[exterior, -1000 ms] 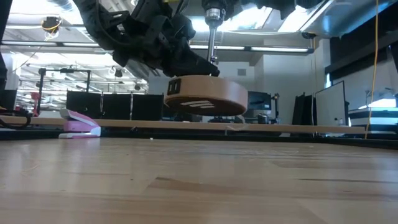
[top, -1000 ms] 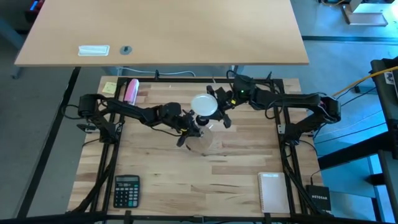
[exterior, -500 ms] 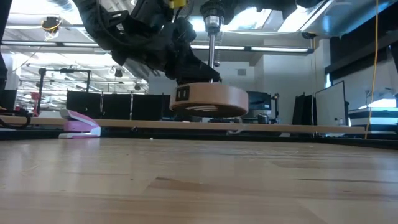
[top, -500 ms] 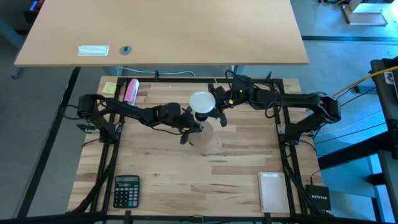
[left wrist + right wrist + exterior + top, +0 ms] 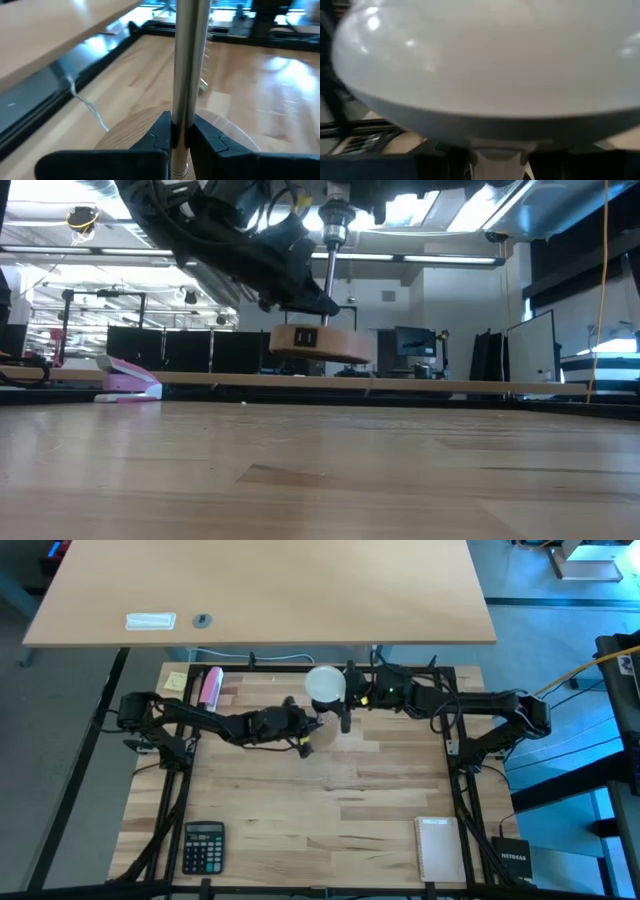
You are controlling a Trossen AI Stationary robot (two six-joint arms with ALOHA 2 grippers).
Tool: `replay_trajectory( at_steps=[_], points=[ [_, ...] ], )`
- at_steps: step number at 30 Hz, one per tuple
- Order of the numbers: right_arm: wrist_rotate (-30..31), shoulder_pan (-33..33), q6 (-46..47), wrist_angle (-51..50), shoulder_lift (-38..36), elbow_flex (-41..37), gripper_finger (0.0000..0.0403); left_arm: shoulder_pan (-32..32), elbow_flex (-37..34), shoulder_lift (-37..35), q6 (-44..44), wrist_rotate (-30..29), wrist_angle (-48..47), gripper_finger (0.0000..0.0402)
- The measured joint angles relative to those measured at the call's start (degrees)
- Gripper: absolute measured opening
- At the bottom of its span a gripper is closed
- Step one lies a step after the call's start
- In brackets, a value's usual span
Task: Screw lightbulb
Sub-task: Insert the white lightbulb into the brown lamp
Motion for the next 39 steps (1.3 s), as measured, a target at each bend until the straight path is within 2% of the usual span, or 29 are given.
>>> replay_trajectory(
  at_steps=[5,14,19,24,28,32,39],
  points=[
    [8.68,2.91,0.19,1.27,0.02,-0.05,0.0162,-1.35,1.06,0.0,0.7,-4.86,-0.47,0.0028],
    [26.98,8.83,1.91,4.44,0.02,-0.08,0.016,-6.31,3.94,0.0,7.5,-17.23,-0.78,0.0028],
    [34.68,12.37,2.12,7.58,0.54,-0.08,0.016,-8.61,5.09,0.0,9.08,-19.43,-0.62,0.0028],
    [36.07,14.41,-0.32,9.77,1.58,-0.06,0.016,-9.0,5.4,0.0,8.86,-18.94,-1.3,0.0028],
    [32.72,14.21,-1.47,8.62,1.62,-0.1,0.016,-8.28,5.4,0.0,6.7,-18.18,-3.26,0.0028],
    [32.16,14.02,-2.76,7.82,2.5,-0.49,0.016,-6.45,3.47,0.0,3.8,-15.02,-2.8,0.0028],
    [30.49,12.11,-2.0,16.43,4.86,-6.69,0.016,-3.6,-1.7,2.7,0.29,-10.09,3.57,0.0028]
  ],
)
